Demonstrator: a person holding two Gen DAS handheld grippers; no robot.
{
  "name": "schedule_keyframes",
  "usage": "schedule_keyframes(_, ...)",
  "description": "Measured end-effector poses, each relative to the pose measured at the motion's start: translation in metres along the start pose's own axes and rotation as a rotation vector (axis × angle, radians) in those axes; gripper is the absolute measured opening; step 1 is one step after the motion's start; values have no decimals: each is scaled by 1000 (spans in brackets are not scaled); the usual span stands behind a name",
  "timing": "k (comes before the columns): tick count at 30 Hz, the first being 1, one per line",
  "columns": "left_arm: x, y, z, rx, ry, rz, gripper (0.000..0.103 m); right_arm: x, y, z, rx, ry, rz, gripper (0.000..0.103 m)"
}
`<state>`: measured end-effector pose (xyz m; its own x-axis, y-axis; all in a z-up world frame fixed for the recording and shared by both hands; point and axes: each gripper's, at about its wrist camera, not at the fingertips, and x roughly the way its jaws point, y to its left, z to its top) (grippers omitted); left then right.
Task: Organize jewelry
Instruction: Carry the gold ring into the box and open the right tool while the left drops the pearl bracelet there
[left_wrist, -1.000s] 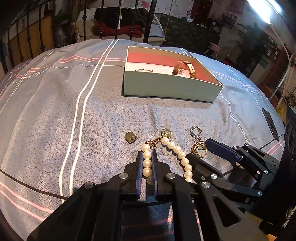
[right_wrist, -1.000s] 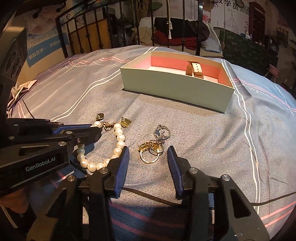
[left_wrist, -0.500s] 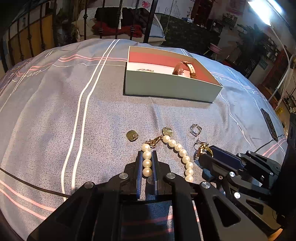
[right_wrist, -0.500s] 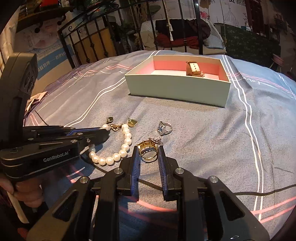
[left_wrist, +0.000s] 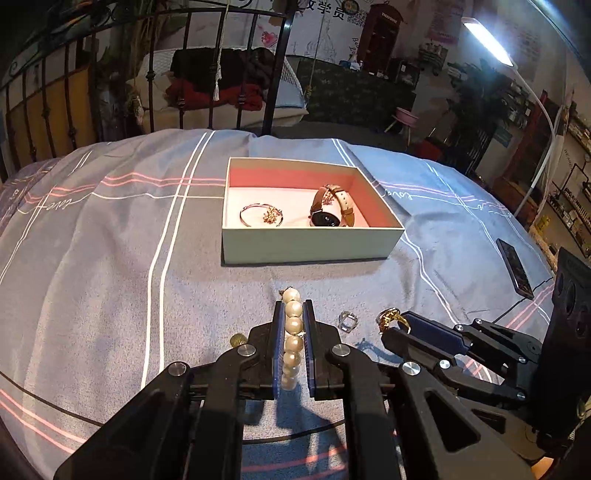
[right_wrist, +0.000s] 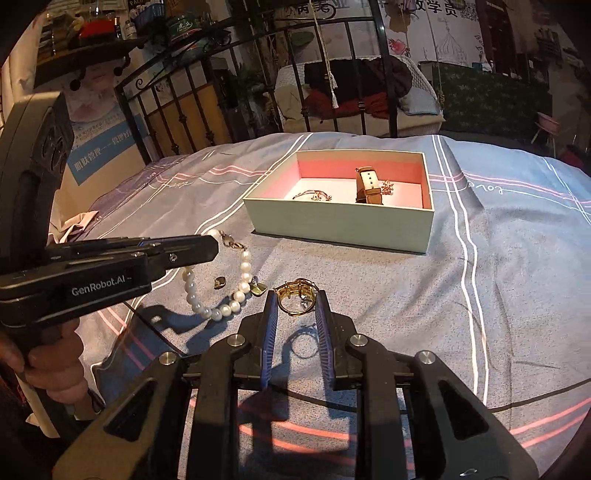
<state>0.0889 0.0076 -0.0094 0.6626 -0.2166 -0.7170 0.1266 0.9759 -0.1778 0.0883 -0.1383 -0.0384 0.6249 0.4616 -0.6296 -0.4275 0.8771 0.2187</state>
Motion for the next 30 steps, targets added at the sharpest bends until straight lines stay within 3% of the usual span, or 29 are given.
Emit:
schedule_keyframes(10,3,-10,3,25,7,-10,9,23,-9,-16,-4,174,-31,22)
schedule_keyframes(12,5,-10,4,25,10,-14,9,22,-10,-12,12,169,-7,22)
schedule_keyframes(14,6,-10,5,24,8,-14,9,13,-11,-1,54,101,39,22)
schedule_keyframes(15,6,-10,5,22,10,-14,9,14,-10,3,42,105,23,22)
schedule_keyframes(17,6,-9,5,18,12,-14,9,25,-5,5,-23,184,-31,22)
schedule_keyframes(20,4,-6,5,12,10,-15,9,29,-5,-6,-28,229,-17,22)
schedule_keyframes(25,7,-5,9,12,11,-18,9,21,-10,-9,-8,198,-26,22)
schedule_keyframes(30,6,-12,31,38,-23,-23,9,17,-15,20,-31,135,-51,22)
